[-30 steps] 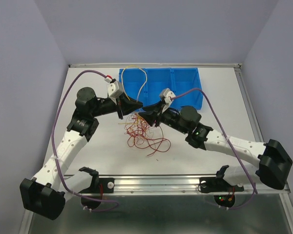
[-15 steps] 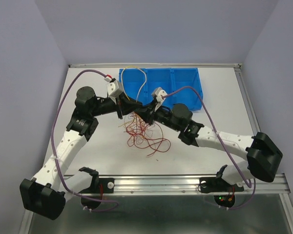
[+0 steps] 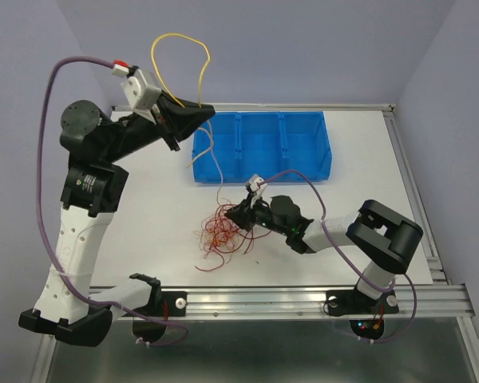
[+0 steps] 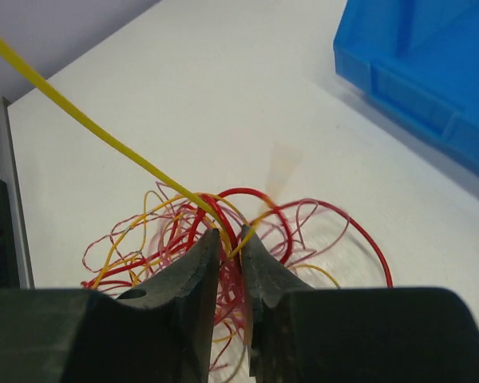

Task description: Untangle the cables

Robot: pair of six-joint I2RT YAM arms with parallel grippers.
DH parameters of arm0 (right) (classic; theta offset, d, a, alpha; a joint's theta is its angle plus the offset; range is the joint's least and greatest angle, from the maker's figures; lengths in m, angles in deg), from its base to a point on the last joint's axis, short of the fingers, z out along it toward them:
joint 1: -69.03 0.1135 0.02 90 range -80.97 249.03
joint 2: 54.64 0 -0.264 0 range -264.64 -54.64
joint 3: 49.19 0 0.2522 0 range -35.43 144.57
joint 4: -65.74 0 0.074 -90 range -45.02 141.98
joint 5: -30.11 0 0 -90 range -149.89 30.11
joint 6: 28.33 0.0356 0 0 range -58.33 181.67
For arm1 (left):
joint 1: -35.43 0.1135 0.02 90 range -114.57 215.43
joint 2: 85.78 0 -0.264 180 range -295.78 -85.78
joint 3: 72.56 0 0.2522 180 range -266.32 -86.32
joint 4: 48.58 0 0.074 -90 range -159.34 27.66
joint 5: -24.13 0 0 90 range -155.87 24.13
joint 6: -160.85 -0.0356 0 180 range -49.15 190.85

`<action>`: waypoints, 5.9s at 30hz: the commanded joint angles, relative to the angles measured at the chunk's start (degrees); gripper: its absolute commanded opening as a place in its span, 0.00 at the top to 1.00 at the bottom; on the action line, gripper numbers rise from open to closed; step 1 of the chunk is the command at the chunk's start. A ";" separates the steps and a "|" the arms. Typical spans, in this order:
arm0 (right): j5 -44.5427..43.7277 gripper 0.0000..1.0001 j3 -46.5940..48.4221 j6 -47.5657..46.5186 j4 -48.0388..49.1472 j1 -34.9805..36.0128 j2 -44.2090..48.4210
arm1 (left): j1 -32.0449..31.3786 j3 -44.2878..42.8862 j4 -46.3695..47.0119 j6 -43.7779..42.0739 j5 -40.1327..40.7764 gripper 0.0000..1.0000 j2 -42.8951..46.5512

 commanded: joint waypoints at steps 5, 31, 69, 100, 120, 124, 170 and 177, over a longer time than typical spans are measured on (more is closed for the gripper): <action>-1.80 0.77 -6.01 3.45 7.35 0.27 0.64 | 1.12 -22.23 -3.51 -3.90 17.69 1.00 0.56; -18.58 0.24 -3.11 3.97 -25.60 0.27 34.73 | 1.47 -10.28 11.34 -11.63 28.96 1.00 -6.99; -29.57 0.27 -6.36 4.50 -35.10 0.27 45.73 | 4.55 -9.31 16.36 -12.60 23.07 1.00 -30.65; -28.70 0.28 -6.71 4.94 -35.37 0.27 46.70 | 1.91 -17.14 12.58 -16.03 24.31 1.00 -19.56; -29.13 0.28 -7.94 5.38 -35.81 0.18 48.28 | 1.92 3.33 21.62 -16.99 23.43 1.00 -23.25; -29.14 0.28 -7.77 5.38 -35.89 0.27 47.93 | 2.09 4.66 22.24 -16.12 23.60 1.00 -26.32; -14.10 0.17 13.31 0.39 -46.18 0.27 32.39 | -2.30 -11.69 19.61 -24.20 28.62 1.00 -13.68; -9.92 0.01 24.44 -12.99 -25.09 -1.30 10.25 | -2.39 -8.44 19.43 -22.53 28.26 1.00 -11.04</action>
